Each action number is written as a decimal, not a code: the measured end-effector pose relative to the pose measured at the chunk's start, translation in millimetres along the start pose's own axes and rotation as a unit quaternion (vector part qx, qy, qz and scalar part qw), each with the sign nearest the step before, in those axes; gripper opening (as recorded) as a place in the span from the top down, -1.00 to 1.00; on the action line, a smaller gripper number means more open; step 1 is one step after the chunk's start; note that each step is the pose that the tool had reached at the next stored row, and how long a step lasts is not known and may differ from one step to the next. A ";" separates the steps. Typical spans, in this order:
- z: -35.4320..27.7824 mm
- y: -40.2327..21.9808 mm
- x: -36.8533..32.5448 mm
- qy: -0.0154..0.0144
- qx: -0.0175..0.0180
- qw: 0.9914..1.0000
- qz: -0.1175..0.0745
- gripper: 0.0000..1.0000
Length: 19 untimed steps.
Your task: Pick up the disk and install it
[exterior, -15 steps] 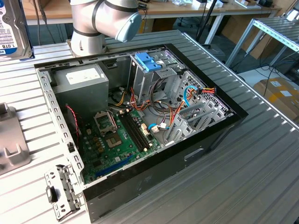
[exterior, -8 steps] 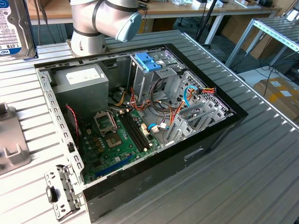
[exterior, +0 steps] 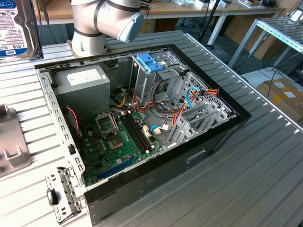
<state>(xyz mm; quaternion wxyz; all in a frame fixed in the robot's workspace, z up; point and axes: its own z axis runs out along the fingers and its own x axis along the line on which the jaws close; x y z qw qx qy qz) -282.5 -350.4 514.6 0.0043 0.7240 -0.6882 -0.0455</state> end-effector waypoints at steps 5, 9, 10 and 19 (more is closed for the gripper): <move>0.0 -6.9 0.4 0.000 -0.001 1.000 0.000 0.26; -0.1 -12.4 0.7 0.000 -0.001 1.000 0.000 0.26; -0.1 -13.5 0.8 0.000 -0.001 1.000 0.000 0.26; -0.3 -29.2 1.8 0.000 -0.003 1.000 0.000 0.26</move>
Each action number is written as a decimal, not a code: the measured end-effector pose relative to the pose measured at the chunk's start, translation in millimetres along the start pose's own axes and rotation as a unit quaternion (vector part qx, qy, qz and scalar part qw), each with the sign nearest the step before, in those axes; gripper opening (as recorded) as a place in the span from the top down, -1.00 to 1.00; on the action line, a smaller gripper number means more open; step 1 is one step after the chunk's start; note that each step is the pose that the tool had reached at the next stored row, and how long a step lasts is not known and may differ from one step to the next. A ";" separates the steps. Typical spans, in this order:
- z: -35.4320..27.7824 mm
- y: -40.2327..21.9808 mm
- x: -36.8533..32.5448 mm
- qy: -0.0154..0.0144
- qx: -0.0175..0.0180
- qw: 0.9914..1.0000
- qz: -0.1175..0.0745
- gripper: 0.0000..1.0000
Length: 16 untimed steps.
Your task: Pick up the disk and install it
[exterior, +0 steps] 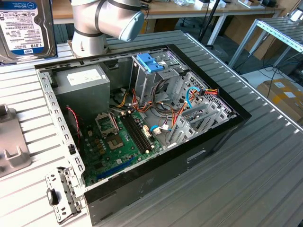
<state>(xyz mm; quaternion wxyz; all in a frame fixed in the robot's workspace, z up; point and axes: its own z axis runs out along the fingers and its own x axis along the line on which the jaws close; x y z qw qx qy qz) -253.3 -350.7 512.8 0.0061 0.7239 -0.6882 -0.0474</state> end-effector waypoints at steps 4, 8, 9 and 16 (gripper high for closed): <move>0.0 -7.1 0.5 0.000 -0.001 1.000 0.000 0.26; 0.0 -12.6 0.9 0.000 -0.001 1.000 0.000 0.26; 0.0 -14.0 1.0 0.000 -0.002 1.000 0.000 0.26; 0.1 -23.4 1.6 0.000 -0.003 1.000 0.000 0.26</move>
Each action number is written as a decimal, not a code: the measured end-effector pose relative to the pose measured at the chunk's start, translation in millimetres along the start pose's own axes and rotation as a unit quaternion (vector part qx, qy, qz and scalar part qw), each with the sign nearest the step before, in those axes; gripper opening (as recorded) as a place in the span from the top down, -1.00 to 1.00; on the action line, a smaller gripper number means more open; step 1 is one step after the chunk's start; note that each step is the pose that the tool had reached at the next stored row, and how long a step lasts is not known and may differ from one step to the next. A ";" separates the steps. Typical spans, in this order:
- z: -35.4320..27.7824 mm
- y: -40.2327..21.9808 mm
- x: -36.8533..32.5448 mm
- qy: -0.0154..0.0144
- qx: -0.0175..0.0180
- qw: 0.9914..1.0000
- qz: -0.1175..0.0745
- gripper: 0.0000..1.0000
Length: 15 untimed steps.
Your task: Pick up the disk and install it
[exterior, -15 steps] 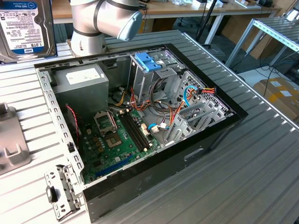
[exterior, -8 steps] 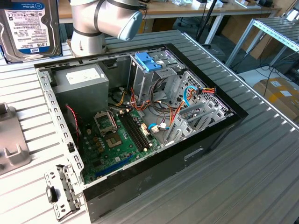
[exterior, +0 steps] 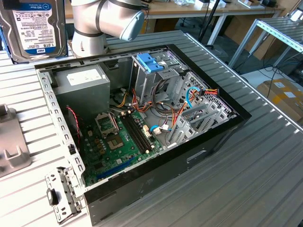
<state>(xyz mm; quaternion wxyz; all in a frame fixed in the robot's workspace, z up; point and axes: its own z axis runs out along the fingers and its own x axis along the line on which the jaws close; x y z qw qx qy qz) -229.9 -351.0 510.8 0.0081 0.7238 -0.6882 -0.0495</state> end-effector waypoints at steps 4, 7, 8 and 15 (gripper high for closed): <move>0.1 -4.9 0.6 0.000 -0.001 1.000 0.000 0.26; 0.2 -7.4 1.3 0.000 -0.001 1.000 0.000 0.26; 0.3 -8.0 1.6 0.000 -0.001 1.000 0.000 0.26; 0.2 -14.0 7.2 0.000 -0.002 1.000 0.000 0.26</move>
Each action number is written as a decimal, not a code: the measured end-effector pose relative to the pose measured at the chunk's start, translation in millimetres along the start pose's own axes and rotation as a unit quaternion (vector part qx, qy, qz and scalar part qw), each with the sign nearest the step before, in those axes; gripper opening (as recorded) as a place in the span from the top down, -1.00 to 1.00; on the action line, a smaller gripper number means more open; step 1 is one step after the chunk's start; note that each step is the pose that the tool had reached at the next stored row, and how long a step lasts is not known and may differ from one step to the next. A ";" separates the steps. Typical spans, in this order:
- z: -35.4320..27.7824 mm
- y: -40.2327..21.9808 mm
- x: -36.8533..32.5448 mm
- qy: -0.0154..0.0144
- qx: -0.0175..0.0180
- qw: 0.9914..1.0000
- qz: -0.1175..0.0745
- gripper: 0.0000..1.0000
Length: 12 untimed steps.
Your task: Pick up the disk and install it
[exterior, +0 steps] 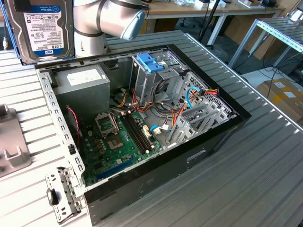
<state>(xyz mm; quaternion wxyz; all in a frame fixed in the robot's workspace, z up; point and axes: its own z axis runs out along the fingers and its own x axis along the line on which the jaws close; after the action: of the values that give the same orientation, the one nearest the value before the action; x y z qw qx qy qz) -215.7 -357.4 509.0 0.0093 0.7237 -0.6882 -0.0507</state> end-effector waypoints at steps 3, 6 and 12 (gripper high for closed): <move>0.1 -2.1 2.5 0.000 0.000 1.000 0.000 0.26; 0.2 -3.8 4.5 0.000 0.000 1.000 0.000 0.26; 0.3 -7.5 9.0 0.000 -0.001 1.000 0.000 0.26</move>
<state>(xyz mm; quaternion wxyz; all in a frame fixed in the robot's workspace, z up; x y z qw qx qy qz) -207.8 -366.0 507.5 0.0098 0.7237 -0.6882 -0.0512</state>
